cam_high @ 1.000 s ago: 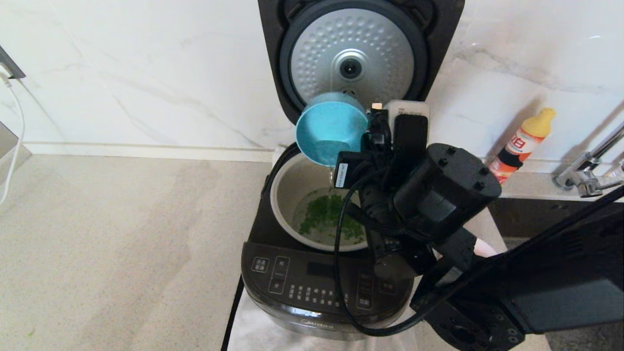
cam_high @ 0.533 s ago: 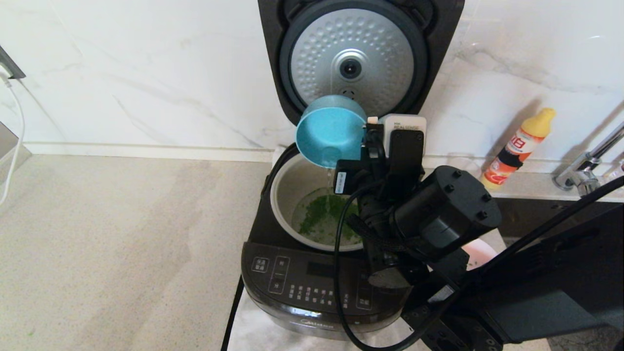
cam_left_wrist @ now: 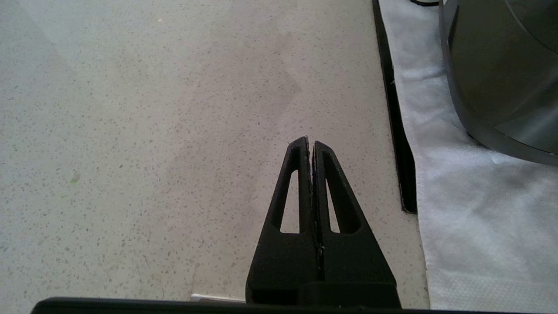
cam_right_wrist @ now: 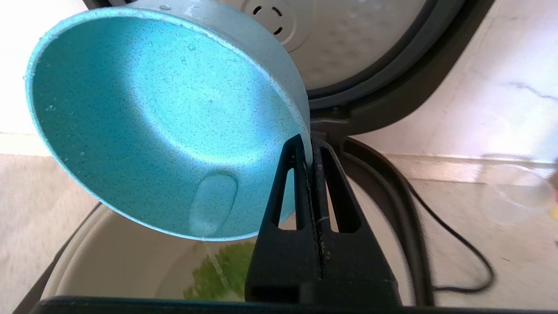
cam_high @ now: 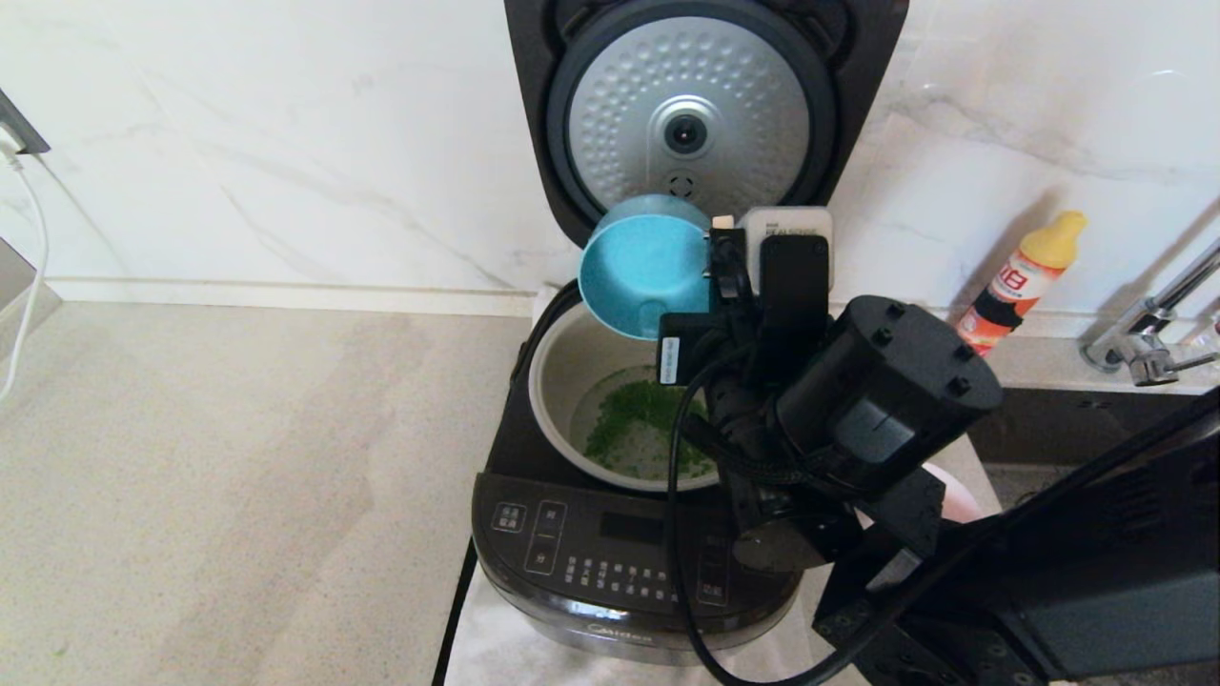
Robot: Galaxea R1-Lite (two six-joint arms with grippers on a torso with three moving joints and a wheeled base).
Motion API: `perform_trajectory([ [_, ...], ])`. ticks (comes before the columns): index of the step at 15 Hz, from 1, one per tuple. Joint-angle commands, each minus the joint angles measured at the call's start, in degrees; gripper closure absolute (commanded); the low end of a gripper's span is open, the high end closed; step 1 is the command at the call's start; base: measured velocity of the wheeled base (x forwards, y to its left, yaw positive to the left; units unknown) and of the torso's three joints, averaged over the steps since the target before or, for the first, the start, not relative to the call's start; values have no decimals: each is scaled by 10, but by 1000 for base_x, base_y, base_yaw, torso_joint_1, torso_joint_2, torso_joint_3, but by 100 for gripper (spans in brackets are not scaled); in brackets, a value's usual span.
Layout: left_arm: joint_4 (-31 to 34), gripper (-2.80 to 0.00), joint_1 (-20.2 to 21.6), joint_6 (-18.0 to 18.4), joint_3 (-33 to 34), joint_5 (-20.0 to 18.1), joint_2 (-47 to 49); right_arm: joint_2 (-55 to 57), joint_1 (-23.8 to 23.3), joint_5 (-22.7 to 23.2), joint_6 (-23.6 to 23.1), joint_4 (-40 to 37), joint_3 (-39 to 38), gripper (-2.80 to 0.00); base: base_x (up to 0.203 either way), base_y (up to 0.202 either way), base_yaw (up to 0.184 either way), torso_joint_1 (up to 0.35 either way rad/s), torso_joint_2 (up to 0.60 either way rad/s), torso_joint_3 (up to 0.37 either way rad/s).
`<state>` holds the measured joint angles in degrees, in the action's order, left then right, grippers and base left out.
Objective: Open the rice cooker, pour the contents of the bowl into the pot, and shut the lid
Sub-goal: Pour the water from the bowl into the rice cooker
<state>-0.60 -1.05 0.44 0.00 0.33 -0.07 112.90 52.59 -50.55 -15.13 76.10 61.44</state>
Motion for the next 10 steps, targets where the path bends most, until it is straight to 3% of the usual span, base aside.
perform_trajectory([
  [1, 0, 0, 0, 0, 5, 0, 0, -59, 3, -10, 13, -79, 4, 0, 0, 0, 0, 0, 0, 0],
  [4, 0, 0, 0, 0, 5, 0, 0, -124, 3, -15, 65, -227, 15, 0, 0, 0, 0, 0, 0, 0],
  [6, 0, 0, 0, 0, 5, 0, 0, -169, 3, -15, 117, -366, 30, 0, 0, 0, 0, 0, 0, 0],
  [10, 0, 0, 0, 0, 5, 0, 0, -263, 0, -4, 277, -708, 87, 0, 0, 0, 0, 0, 0, 0],
])
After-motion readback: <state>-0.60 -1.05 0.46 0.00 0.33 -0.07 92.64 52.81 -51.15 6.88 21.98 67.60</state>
